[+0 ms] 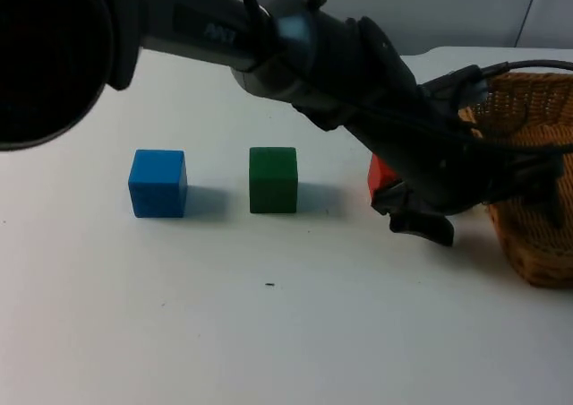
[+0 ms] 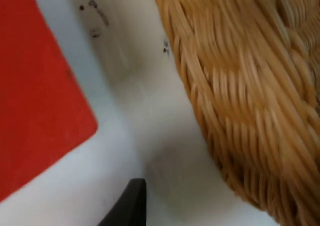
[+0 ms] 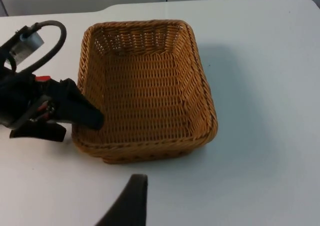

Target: Pick up the basket with the left hand and place the blue cube into the basket with the right hand.

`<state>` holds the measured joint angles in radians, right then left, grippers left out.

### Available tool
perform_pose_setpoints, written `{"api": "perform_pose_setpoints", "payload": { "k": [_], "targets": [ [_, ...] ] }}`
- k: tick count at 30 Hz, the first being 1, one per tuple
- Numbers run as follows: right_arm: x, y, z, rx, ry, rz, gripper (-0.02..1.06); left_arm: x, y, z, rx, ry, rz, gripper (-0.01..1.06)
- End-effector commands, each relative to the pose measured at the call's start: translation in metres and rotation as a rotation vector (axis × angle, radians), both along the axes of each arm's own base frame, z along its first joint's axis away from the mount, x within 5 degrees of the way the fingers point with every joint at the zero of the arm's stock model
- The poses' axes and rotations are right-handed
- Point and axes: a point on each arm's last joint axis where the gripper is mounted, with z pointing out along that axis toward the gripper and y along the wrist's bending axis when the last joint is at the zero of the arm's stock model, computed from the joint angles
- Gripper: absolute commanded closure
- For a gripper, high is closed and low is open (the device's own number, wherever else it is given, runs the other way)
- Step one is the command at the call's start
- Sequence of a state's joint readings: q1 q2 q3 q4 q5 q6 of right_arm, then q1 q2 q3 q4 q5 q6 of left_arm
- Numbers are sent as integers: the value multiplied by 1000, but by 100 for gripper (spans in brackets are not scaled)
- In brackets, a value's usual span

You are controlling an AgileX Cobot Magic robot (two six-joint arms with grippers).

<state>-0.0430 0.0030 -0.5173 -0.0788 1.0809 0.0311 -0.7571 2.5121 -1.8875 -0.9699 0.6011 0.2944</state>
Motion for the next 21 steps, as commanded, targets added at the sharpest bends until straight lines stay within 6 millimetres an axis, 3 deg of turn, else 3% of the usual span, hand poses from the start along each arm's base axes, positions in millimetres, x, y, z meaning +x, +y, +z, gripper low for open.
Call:
{"api": "perform_pose_setpoints", "payload": {
  "k": [1,6,21],
  "targets": [
    [1,0,-2,1,3,-10,1,-3,-8,-3,-5,16,0,1],
    [1,0,-2,1,3,-12,1,-7,-13,-10,5,15,3,1],
    [1,0,-2,2,3,-12,2,-5,-17,-6,-29,-19,16,1]
  ]
}}
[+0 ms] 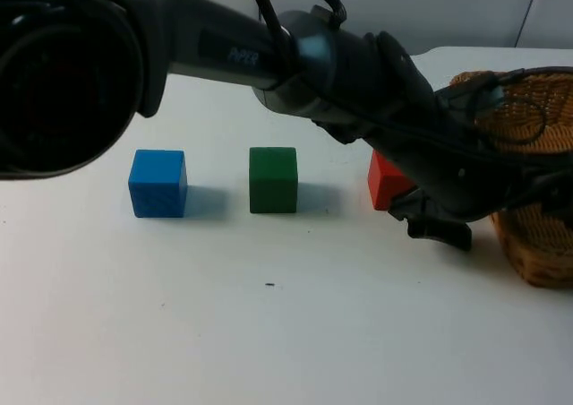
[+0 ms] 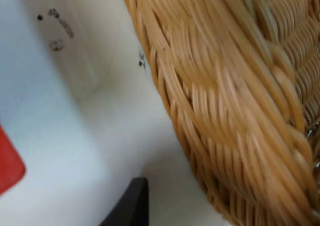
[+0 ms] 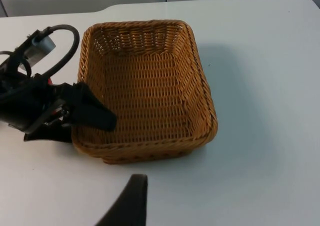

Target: Pick up the basket with the left hand and place the blue cube into the basket with the right hand.

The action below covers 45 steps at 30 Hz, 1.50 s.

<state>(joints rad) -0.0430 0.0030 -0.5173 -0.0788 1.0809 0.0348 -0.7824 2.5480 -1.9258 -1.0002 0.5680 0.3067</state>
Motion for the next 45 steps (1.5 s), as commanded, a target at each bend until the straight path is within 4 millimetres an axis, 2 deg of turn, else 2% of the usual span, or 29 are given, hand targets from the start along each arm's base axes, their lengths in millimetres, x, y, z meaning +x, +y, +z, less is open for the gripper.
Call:
{"api": "perform_pose_setpoints", "payload": {
  "k": [1,5,6,7,8,11,12,16,17,18,20,26,29,32,33,36,37,41,42,45],
  "targets": [
    [1,0,-2,-2,3,-10,2,-1,-3,1,-8,2,28,1],
    [1,0,-2,-2,3,-10,2,-1,-4,0,4,-11,21,5],
    [1,0,-2,-2,3,-10,2,-3,-5,0,7,-6,22,8],
    [1,0,-2,-2,3,-10,2,-3,-4,-1,11,16,44,17],
    [1,0,-2,-2,3,-10,2,-3,-4,-1,11,16,44,17],
    [1,0,-2,-2,3,-10,2,-3,-5,-1,9,24,52,42],
    [1,0,-2,-2,3,-10,2,-3,-5,-1,9,24,52,42],
    [1,0,-2,-2,3,-10,2,0,-5,0,4,0,76,80],
    [1,0,-2,-2,3,-10,2,0,-5,0,3,-6,83,86],
    [1,0,-2,-2,3,-10,2,0,-5,0,3,-6,83,86],
    [1,0,-2,-2,3,-10,2,2,-5,1,-5,-12,101,105],
    [1,0,-2,-2,3,-10,2,3,-7,3,-41,24,148,105],
    [1,0,-2,-2,3,-10,2,4,-7,10,-55,30,167,105],
    [1,0,-2,-3,3,-9,2,7,-7,33,-85,3,206,105],
    [1,0,-2,-3,3,-9,2,7,-7,33,-85,3,206,105],
    [1,0,-2,-14,5,-4,2,7,-4,66,-99,-43,214,105],
    [1,0,-2,-14,5,-4,2,7,-4,66,-99,-43,214,105],
    [1,0,-2,-14,3,-4,2,2,1,97,-72,-67,180,105],
    [1,0,-2,-14,3,-4,2,2,1,97,-72,-67,180,105],
    [1,0,-2,-14,3,-4,2,2,12,119,-54,-74,155,105]
  ]
}}
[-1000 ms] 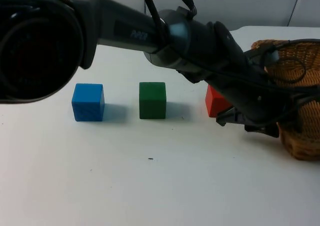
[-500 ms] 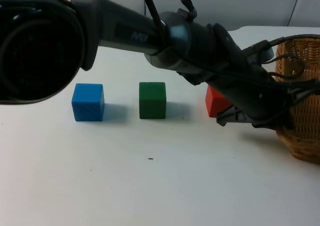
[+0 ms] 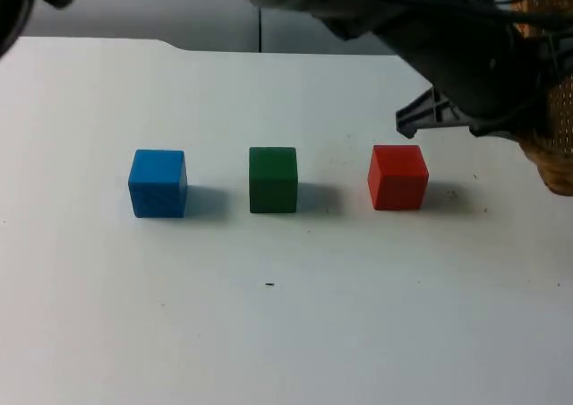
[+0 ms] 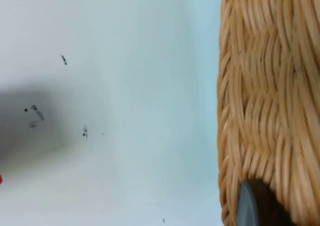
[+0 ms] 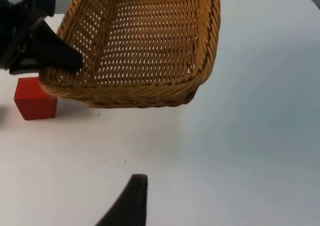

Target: Pick up the basket with the left hand and place the blue cube into the basket with the right hand.

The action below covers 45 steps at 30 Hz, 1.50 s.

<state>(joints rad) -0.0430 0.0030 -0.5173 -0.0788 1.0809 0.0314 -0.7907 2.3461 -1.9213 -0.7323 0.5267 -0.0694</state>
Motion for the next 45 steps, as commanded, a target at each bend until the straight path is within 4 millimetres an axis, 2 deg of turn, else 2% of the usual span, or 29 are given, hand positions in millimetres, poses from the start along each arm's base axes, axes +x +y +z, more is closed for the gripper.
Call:
{"api": "perform_pose_setpoints", "payload": {
  "k": [1,4,5,8,9,13,14,20,21,25,26,30,31,35,36,40,45],
  "targets": [
    [1,0,-2,-11,2,-6,2,0,5,20,-12,-10,-3,105],
    [1,0,-2,-11,2,-6,2,4,27,27,7,29,68,105],
    [1,0,-2,-11,2,-6,2,4,27,27,7,29,68,105],
    [1,0,-2,-11,2,-6,2,-2,48,34,13,10,121,105],
    [1,0,-2,-11,2,-6,2,-2,48,34,13,10,121,105],
    [1,0,-2,-10,3,1,2,-12,93,41,68,-10,169,105],
    [1,0,-2,-10,3,1,2,-12,93,41,68,-10,169,105],
    [21,2,14,-13,88,43,4,-31,164,48,99,-42,304,105],
    [21,2,14,-13,88,43,4,-31,164,48,99,-42,304,105],
    [39,5,26,-6,112,87,4,-44,209,50,138,-42,350,105],
    [39,5,26,-6,112,87,4,-44,209,50,138,-42,350,105],
    [46,8,28,19,120,121,4,-56,247,57,171,-36,362,105],
    [46,8,28,19,120,121,4,-56,247,57,171,-36,362,105],
    [47,8,29,18,107,122,4,-65,285,73,183,-44,384,105],
    [47,8,29,18,107,122,4,-65,285,73,183,-44,384,105],
    [47,10,30,22,95,141,4,-75,308,79,204,-35,378,105],
    [48,12,32,39,75,153,4,-86,327,79,230,1,350,105]
  ]
}}
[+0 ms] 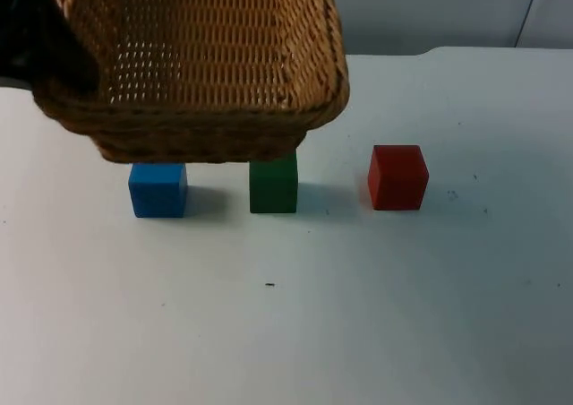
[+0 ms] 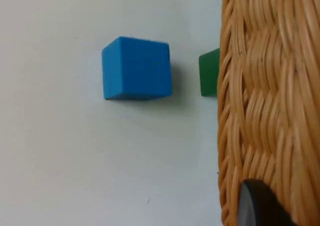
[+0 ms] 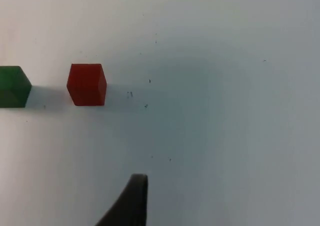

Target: Pick up the basket with the left hand and place the blue cube into the basket with the right hand.

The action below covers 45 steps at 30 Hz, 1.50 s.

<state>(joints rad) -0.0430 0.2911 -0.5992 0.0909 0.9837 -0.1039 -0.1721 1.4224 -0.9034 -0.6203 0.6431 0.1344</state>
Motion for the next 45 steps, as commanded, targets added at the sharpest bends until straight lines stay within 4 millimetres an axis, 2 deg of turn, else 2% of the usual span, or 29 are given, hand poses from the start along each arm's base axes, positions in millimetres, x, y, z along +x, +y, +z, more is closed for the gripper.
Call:
{"api": "perform_pose_setpoints", "payload": {
  "k": [1,5,6,10,11,14,17,21,22,25,26,30,31,35,36,38,40,41,45],
  "targets": [
    [1,1,5,4,-31,3,4,-5,6,4,-1,-5,-12,105],
    [1,2,5,-3,-35,22,4,-16,29,4,12,4,18,105],
    [1,2,5,-3,-35,22,4,-16,29,4,12,4,18,105],
    [6,12,8,38,-54,128,4,-33,57,-7,33,30,75,105],
    [6,12,8,38,-54,128,4,-33,57,-7,33,30,75,105],
    [19,18,8,81,-36,189,4,-42,72,-16,51,62,73,105],
    [31,21,9,107,-24,225,5,-44,79,-17,60,69,65,105],
    [58,29,16,163,-30,319,6,-48,93,-17,80,81,47,105],
    [58,29,16,163,-30,319,6,-48,93,-17,80,81,47,105],
    [85,33,27,192,-28,389,6,-52,106,-18,83,92,70,105],
    [85,33,27,192,-28,389,6,-52,106,-18,83,92,70,105],
    [120,36,39,214,-12,443,6,-55,124,-17,86,68,106,105],
    [120,36,39,214,-12,443,6,-55,124,-17,86,68,106,105],
    [162,44,52,229,-10,539,6,-57,140,-21,100,74,119,105],
    [162,44,52,229,-10,539,6,-57,140,-21,100,74,119,105],
    [179,57,59,215,-5,601,6,-56,143,-26,105,80,98,105],
    [194,80,66,173,-3,681,6,-53,144,-32,116,80,60,105],
    [194,80,66,173,-3,681,6,-53,144,-32,116,80,60,105],
    [220,134,69,43,32,779,6,-45,148,-49,109,118,32,105]
  ]
}}
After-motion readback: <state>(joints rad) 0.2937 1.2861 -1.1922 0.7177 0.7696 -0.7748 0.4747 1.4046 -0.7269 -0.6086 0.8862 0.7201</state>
